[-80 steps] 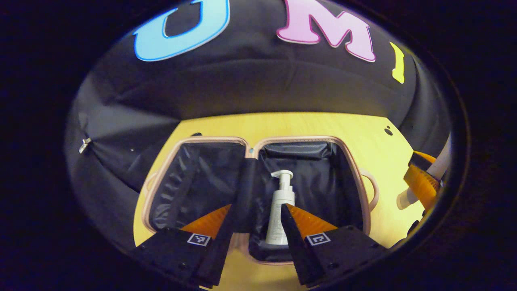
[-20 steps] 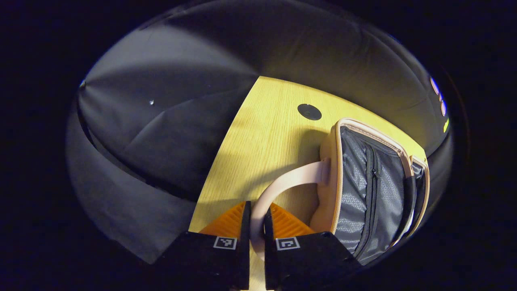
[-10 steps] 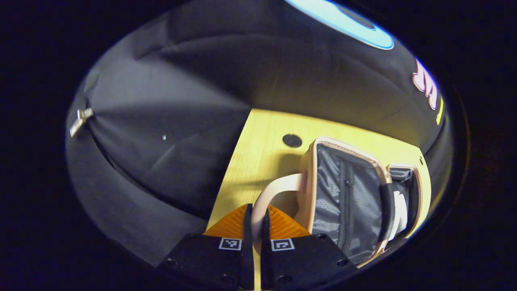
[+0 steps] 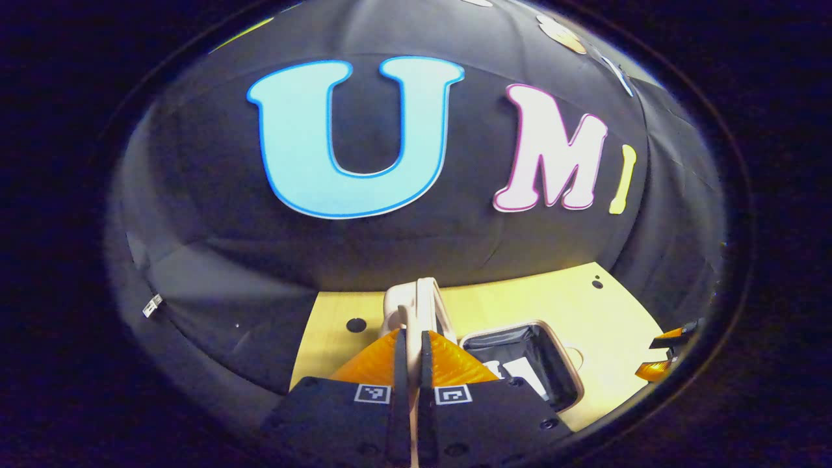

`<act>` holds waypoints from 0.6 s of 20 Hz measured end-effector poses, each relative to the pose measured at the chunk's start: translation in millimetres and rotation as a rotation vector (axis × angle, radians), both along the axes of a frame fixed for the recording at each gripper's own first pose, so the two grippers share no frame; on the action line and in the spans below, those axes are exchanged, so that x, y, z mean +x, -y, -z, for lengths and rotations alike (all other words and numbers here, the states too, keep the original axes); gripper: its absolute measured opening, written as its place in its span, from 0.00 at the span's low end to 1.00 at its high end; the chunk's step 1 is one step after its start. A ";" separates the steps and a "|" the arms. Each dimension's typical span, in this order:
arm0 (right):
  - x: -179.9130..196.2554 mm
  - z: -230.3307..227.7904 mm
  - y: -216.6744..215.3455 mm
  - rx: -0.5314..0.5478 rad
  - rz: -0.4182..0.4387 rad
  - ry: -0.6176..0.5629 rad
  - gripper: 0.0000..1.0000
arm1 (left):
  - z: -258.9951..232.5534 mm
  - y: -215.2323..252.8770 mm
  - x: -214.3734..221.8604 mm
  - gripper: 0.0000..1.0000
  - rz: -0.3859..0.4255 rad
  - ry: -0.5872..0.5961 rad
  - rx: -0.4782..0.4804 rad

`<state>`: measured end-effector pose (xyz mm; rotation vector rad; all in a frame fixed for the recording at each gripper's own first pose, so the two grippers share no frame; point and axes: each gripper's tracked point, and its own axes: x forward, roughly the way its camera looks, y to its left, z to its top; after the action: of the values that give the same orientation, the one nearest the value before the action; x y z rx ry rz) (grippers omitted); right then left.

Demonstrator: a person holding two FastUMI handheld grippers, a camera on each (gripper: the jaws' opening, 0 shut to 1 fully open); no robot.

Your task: First open the suitcase, pack the skin care products into it, and then close the suitcase.

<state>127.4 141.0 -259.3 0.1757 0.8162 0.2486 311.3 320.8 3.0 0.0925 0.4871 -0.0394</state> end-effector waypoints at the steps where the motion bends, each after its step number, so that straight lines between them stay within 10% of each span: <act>1: 0.2 -2.0 9.1 -0.005 0.015 0.006 0.98 | -6.9 20.2 -6.4 0.10 0.004 0.028 -0.004; 12: 10.6 1.5 94.2 -0.054 0.054 0.035 0.97 | 133.5 292.2 -10.1 0.10 0.196 -0.027 -0.127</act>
<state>138.0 46.8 -260.8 0.1418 0.7814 0.1782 301.2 28.6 -130.5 0.0151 0.4997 -0.2634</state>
